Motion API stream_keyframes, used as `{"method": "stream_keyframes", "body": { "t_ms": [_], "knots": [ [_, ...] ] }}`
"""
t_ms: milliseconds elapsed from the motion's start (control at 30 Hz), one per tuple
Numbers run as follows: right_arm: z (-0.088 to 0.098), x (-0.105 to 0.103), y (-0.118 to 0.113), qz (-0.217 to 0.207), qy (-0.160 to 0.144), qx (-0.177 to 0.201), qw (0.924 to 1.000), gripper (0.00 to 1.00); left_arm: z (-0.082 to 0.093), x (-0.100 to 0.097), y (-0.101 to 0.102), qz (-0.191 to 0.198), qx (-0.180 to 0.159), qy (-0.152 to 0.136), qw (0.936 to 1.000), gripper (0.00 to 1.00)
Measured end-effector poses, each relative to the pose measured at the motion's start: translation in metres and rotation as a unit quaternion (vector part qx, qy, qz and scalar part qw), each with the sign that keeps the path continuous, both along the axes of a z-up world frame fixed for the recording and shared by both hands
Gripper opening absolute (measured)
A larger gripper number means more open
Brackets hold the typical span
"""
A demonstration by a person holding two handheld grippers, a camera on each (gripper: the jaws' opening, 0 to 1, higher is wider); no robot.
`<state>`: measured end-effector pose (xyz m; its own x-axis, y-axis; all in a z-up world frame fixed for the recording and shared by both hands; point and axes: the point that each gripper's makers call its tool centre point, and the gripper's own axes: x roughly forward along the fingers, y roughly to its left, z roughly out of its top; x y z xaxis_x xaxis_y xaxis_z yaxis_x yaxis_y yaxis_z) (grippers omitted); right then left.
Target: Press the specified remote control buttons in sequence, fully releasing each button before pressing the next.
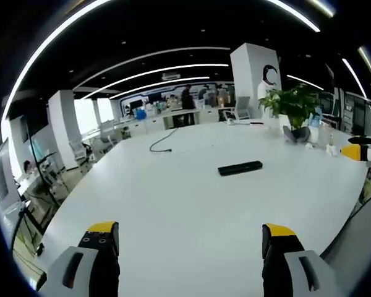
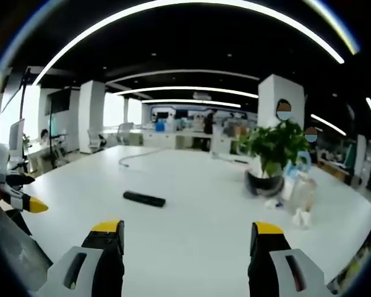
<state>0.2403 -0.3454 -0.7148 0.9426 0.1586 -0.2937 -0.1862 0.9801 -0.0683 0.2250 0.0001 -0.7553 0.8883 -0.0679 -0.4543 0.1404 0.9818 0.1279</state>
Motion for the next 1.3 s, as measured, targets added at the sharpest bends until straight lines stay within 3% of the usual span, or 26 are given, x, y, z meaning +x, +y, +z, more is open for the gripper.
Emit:
{"method": "stream_keyframes", "body": {
  "t_ms": [433, 900, 1100, 1200, 1300],
  "knots": [
    [-0.003, 0.000, 0.002, 0.004, 0.007, -0.001, 1.0000, 0.82, 0.000, 0.000, 0.001, 0.001, -0.005, -0.001, 1.0000, 1.00],
    [-0.007, -0.002, 0.002, 0.005, 0.018, -0.006, 0.9998, 0.81, 0.015, 0.001, 0.000, -0.004, -0.012, -0.016, 0.9998, 0.97],
    [-0.008, -0.003, 0.003, 0.008, 0.022, -0.008, 0.9997, 0.80, 0.036, 0.018, -0.003, -0.048, 0.021, -0.032, 0.9981, 0.94],
    [-0.009, -0.003, 0.004, 0.009, 0.022, -0.009, 0.9997, 0.80, 0.041, 0.027, -0.003, -0.078, 0.041, -0.022, 0.9958, 0.92],
    [-0.009, -0.003, 0.004, 0.009, 0.024, -0.008, 0.9996, 0.80, 0.047, 0.038, -0.008, -0.120, 0.061, -0.018, 0.9908, 0.84]
  ]
}}
